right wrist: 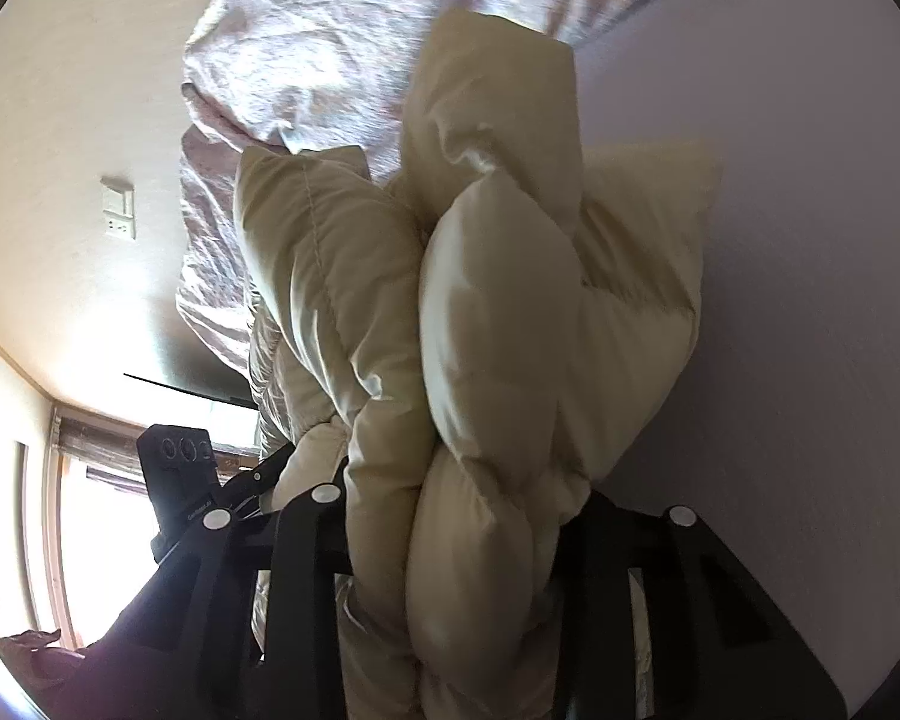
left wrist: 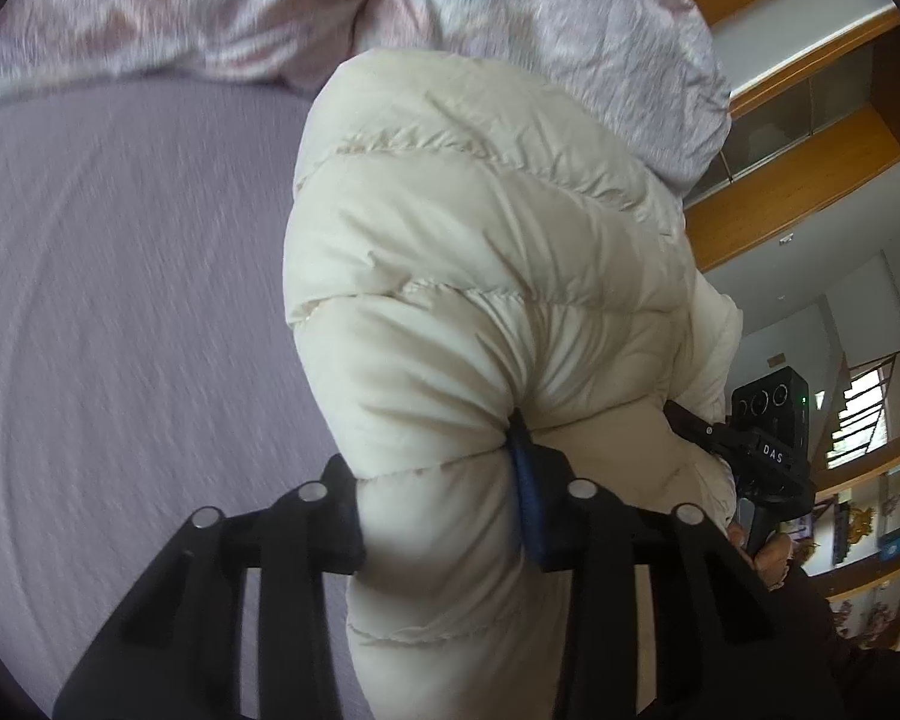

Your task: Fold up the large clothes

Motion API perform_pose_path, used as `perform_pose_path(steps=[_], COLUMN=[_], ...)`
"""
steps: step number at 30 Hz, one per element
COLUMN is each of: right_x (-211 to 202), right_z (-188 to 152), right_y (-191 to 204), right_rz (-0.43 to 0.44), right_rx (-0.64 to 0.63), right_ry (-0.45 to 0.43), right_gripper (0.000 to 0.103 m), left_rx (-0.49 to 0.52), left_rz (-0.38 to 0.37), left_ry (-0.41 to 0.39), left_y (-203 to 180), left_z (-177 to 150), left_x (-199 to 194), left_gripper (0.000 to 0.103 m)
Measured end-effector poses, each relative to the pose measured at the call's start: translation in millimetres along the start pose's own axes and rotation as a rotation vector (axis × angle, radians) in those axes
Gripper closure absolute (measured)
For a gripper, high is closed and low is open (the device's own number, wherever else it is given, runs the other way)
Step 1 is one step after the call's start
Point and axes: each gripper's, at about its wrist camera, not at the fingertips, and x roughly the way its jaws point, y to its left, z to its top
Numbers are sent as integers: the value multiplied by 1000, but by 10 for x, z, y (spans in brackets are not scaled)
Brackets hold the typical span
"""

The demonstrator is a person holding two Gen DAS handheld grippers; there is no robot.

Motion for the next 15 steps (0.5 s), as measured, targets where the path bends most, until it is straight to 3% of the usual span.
perform_pose_path(steps=[8,15], right_x=[517,1173], right_z=[402,611], right_y=[588,1037], right_rz=[50,-39], right_rx=[-111,-214], right_ry=[23,73], right_gripper=[72,72], left_rx=[-28,-52], left_rz=[71,204], left_ry=[-156,-214], left_y=[295,642], left_z=[338,619], left_x=[-534,-749], left_gripper=[68,67])
